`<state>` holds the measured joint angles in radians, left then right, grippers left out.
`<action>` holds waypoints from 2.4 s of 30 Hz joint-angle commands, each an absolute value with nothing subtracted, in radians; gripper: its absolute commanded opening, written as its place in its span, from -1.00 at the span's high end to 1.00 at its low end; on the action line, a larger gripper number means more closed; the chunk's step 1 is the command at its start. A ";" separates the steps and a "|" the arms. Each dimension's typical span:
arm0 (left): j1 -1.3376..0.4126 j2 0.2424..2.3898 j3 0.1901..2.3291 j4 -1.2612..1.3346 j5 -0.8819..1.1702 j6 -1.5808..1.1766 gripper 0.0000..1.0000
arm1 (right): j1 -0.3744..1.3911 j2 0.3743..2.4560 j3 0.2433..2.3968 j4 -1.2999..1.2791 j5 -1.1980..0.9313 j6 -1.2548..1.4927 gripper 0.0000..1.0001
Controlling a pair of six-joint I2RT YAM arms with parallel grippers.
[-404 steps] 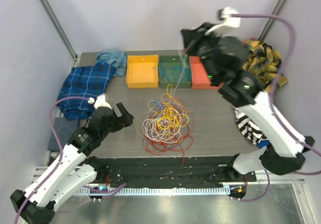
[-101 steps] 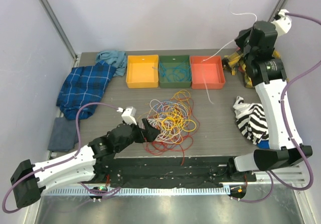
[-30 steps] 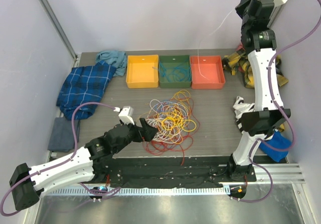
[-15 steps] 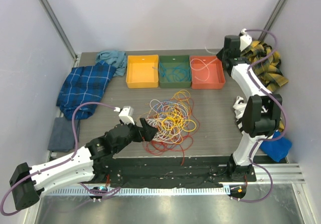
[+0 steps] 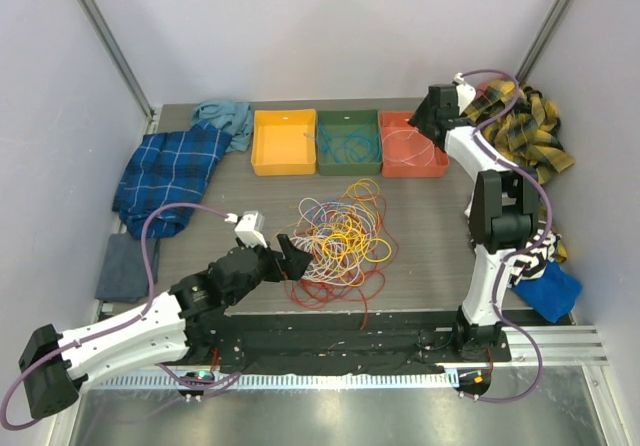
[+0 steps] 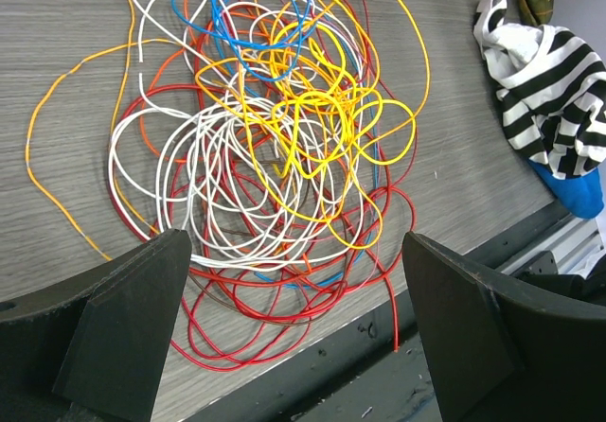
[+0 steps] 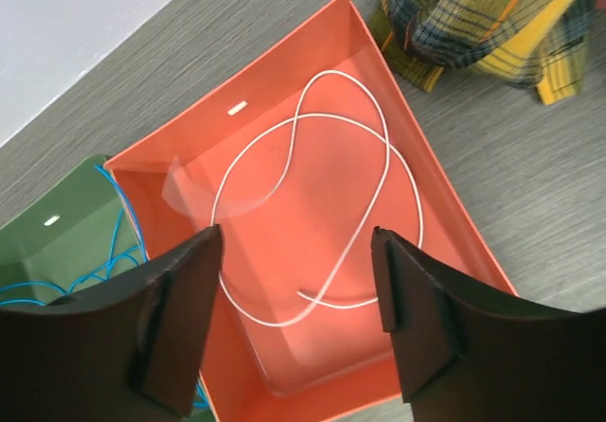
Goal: Untangle the cables
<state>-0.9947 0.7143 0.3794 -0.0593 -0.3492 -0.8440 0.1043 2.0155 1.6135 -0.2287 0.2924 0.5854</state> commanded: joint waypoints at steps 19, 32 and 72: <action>-0.999 0.578 0.583 -0.543 -0.744 -0.966 -1.00 | 0.742 1.475 1.083 -0.143 0.227 0.451 0.01; -0.999 0.512 0.557 -0.640 -0.744 -1.074 -1.00 | 0.805 1.905 1.377 -0.172 0.140 0.463 -0.21; -0.999 0.483 0.540 -0.617 -0.733 -1.022 -0.99 | 0.805 1.876 1.552 -0.090 0.271 0.453 0.98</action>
<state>-0.9947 0.4862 0.5373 -0.6338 -0.7074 -1.0203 0.8051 2.0998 1.4849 -0.1184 0.1818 0.5163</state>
